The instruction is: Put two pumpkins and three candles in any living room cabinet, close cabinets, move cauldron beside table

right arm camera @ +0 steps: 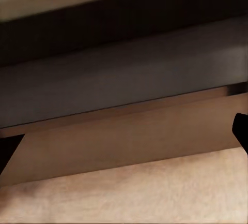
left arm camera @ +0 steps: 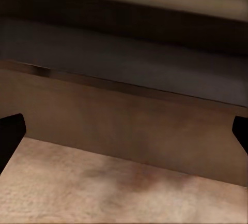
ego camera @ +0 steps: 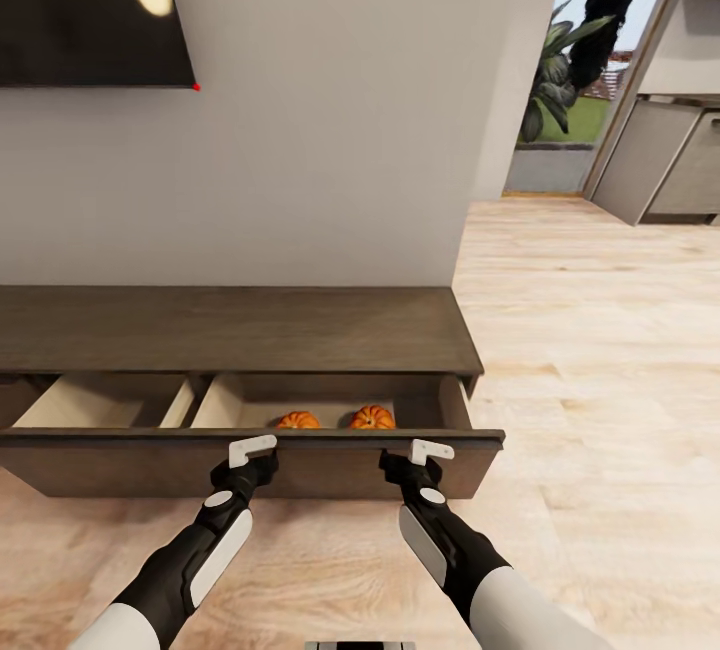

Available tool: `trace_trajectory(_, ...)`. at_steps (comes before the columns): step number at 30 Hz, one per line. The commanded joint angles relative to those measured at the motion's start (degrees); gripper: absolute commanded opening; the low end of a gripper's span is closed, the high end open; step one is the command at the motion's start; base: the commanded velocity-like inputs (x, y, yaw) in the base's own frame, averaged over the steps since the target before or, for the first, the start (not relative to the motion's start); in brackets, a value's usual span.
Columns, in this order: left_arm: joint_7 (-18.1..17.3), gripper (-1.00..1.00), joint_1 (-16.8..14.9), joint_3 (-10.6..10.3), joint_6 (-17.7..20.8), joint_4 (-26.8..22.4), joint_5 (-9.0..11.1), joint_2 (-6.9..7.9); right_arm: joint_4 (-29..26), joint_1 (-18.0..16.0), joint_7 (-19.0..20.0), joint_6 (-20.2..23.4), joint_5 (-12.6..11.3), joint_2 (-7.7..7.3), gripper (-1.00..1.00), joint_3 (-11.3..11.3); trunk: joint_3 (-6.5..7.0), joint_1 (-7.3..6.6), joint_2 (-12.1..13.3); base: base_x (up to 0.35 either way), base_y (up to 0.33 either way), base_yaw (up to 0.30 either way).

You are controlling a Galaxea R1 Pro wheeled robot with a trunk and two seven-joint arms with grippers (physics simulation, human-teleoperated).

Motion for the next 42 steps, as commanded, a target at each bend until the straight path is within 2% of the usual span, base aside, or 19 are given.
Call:
trace_trajectory(1,0.0,1.0,0.0,0.0,0.0,0.0,0.0,0.0,-0.1,0.0,0.1,-0.1,0.5,0.01,1.0,0.0,0.01,0.0,0.0,0.173,0.0,0.0)
trace_trajectory(27,0.0,1.0,0.0,0.0,0.0,0.0,0.0,0.0,-0.1,0.0,0.1,0.0,0.5,0.01,1.0,0.0,0.01,0.0,0.0,0.172,0.0,0.0)
trace_trajectory(42,0.0,1.0,0.0,0.1,0.0,0.0,0.0,0.0,-0.1,0.0,0.1,0.0,0.5,0.01,1.0,0.0,0.01,0.0,0.0,0.086,0.0,0.0)
